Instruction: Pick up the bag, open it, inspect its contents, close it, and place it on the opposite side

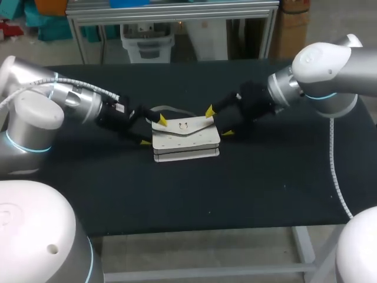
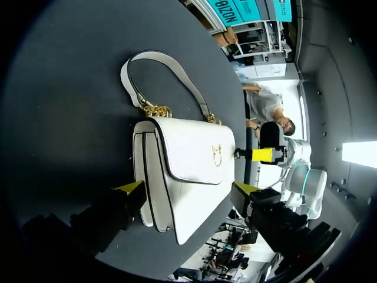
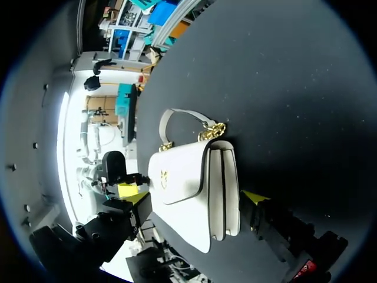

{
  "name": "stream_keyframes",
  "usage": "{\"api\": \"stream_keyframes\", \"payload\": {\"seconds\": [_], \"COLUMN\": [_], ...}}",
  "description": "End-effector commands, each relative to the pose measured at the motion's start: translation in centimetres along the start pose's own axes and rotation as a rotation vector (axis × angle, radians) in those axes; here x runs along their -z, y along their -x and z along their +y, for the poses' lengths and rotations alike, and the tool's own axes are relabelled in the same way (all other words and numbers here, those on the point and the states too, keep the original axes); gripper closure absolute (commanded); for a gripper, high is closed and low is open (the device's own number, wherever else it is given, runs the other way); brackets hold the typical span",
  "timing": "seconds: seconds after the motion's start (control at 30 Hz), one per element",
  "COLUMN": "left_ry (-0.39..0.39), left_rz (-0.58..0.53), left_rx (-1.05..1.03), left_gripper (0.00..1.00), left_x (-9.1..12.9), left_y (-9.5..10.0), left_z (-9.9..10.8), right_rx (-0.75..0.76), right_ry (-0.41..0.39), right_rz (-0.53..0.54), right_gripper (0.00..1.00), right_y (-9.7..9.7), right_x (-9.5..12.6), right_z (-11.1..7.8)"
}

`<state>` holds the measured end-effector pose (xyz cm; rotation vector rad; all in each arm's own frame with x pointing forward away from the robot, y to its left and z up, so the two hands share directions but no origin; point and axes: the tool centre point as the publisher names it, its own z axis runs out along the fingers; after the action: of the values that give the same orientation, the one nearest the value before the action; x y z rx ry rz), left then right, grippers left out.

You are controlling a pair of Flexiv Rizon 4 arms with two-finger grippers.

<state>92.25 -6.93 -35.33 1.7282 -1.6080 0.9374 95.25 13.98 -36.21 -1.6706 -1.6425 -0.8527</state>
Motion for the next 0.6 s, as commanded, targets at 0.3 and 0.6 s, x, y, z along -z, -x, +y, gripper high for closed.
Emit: {"api": "stream_keyframes", "payload": {"seconds": [0.3,0.6], "left_ry": [0.043,0.073], "left_rz": [-0.021,-0.05], "left_rx": [-0.004,0.044], "left_gripper": [0.22,0.4], "left_x": [-0.3,-1.5], "left_y": [-0.6,-0.7], "left_z": [1.5,1.9], "right_rx": [0.035,0.05], "right_ry": [0.02,0.011], "right_rz": [-0.084,-0.182], "right_gripper": [0.0,0.0], "right_y": [1.2,2.0], "right_x": [4.6,6.8], "right_z": [-0.6,0.0]}}
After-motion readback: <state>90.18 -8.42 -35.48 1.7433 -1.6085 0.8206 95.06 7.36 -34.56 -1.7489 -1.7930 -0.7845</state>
